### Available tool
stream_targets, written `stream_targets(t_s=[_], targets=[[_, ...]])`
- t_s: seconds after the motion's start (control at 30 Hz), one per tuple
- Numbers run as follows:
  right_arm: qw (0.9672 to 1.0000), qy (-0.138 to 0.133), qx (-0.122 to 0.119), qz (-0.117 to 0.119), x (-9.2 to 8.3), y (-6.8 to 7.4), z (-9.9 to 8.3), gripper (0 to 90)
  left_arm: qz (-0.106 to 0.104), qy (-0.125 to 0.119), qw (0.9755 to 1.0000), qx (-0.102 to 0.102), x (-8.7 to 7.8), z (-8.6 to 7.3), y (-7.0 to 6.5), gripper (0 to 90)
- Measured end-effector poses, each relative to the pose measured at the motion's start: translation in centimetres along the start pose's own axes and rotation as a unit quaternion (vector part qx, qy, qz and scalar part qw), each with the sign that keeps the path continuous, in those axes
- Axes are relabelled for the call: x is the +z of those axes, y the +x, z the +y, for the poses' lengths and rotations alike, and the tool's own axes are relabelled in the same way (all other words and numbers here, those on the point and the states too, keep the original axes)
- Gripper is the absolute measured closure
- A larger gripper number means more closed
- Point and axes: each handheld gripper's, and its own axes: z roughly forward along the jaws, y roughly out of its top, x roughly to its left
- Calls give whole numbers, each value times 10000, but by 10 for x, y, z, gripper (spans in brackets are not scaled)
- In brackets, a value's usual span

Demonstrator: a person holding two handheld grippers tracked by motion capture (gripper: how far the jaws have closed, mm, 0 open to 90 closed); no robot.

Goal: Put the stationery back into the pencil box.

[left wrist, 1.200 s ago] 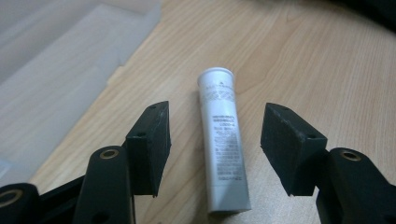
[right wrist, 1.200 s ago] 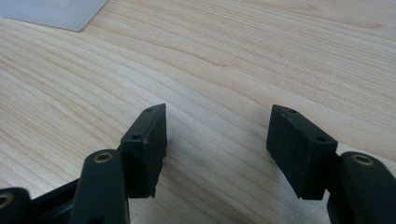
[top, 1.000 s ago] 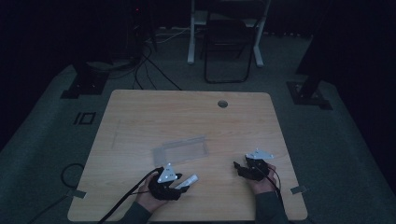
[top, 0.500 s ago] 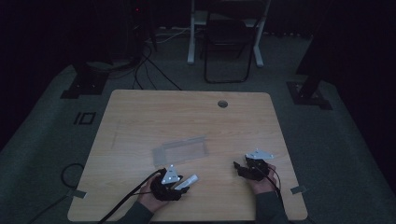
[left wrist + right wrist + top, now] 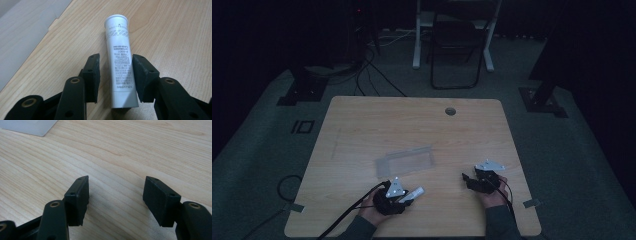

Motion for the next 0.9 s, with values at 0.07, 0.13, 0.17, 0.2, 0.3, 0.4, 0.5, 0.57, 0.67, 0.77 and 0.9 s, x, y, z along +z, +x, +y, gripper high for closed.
stream_targets(t_s=[0.07, 0.13, 0.17, 0.2, 0.3, 0.4, 0.5, 0.57, 0.67, 0.77, 0.9], targets=[[10000, 1, -2, 2, 0, 0, 0, 375, 61, 31, 10000, 51, 0, 0, -1, 592], [10000, 3, -8, 6, 0, 0, 0, 374, 63, 42, 10000, 56, 0, 1, -1, 589], [10000, 2, -12, 10, 0, 0, 0, 373, 59, 51, 10000, 62, 0, 1, -1, 588], [10000, 3, -15, 13, 0, 0, 0, 373, 54, 60, 9999, 67, 0, 1, -1, 586], [10000, 5, -30, 27, 0, -1, 0, 369, 42, 89, 9999, 72, -1, 1, -1, 579], [10000, 7, -40, 44, 0, -1, 0, 368, 32, 136, 9999, 68, -2, 1, 0, 577], [9999, 14, -101, 107, -1, -3, -1, 355, 42, 177, 9998, 47, -3, 2, 0, 590], [9998, 18, -138, 145, -1, -5, -1, 343, 46, 192, 9998, 42, -3, 2, 1, 605], [9996, 33, -176, 200, -2, -7, -1, 334, 34, 187, 9998, 82, -3, 2, 2, 626], [9994, 35, -222, 254, -3, -9, -3, 330, -23, 181, 9997, 154, -4, 1, 2, 673], [9992, 26, -275, 300, -6, -13, -5, 330, -46, 195, 9997, 154, -4, 2, 3, 702]])
